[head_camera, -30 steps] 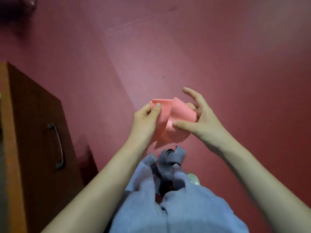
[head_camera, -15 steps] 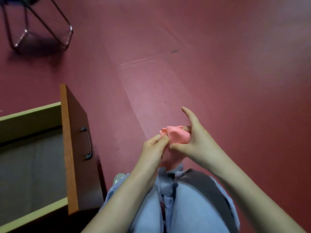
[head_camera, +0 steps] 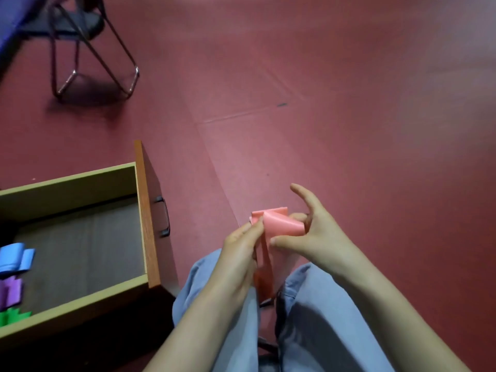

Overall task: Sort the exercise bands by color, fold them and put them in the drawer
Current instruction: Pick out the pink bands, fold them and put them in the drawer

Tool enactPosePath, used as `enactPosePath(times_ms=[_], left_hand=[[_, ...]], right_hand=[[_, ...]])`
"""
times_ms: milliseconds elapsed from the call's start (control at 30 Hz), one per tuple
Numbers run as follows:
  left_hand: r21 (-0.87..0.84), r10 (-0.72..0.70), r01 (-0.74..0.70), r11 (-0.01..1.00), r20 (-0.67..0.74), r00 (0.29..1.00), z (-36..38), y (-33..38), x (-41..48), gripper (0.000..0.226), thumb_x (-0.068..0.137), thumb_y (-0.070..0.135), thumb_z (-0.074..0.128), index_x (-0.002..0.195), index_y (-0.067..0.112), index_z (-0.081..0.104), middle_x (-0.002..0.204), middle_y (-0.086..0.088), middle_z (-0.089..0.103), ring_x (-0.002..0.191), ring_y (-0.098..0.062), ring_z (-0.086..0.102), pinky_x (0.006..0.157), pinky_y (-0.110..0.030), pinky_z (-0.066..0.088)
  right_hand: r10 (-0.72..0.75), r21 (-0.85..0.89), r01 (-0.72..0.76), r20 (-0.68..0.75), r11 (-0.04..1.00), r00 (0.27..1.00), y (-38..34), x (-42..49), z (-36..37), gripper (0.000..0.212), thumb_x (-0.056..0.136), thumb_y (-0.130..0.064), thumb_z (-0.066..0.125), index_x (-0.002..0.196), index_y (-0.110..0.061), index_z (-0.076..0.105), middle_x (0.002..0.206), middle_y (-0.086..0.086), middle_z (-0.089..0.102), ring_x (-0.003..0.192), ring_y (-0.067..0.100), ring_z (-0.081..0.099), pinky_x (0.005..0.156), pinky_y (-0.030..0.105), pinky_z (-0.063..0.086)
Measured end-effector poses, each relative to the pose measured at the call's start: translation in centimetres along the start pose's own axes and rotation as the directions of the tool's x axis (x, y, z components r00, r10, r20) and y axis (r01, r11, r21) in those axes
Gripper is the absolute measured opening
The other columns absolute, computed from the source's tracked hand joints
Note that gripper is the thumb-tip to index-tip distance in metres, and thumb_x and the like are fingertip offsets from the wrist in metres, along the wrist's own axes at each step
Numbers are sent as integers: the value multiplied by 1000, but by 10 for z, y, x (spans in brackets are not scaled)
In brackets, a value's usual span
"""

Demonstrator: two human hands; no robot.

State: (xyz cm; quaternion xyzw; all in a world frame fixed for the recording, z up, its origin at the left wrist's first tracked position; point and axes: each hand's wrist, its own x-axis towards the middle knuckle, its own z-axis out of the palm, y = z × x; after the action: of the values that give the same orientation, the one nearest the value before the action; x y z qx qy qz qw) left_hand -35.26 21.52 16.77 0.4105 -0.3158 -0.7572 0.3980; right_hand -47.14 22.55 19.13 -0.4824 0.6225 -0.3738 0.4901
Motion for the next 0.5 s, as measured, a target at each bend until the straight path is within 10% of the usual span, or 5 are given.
enactPosePath(times_ms=[267,500], left_hand=[[37,-11,10,999,29,1000,6,8,-27,45,94,38,35,113,8,63,103,-12,71,91,-19,69,83,-32,54],[154,272,-266,951,-16,962,15,1,-43,25,92,16,45,92,13,70,80,0,74,69,-6,66,62,-15,52]], right_hand=[[-79,-96,78,-7,992,997,-18,-25,1,98,69,6,69,142,-30,15,68,-2,60,58,2,56,61,13,45],[-130,-84,126,-37,988,991,-26,-38,8,94,72,-2,70,143,-28,14,75,1,63,61,1,57,60,10,44]])
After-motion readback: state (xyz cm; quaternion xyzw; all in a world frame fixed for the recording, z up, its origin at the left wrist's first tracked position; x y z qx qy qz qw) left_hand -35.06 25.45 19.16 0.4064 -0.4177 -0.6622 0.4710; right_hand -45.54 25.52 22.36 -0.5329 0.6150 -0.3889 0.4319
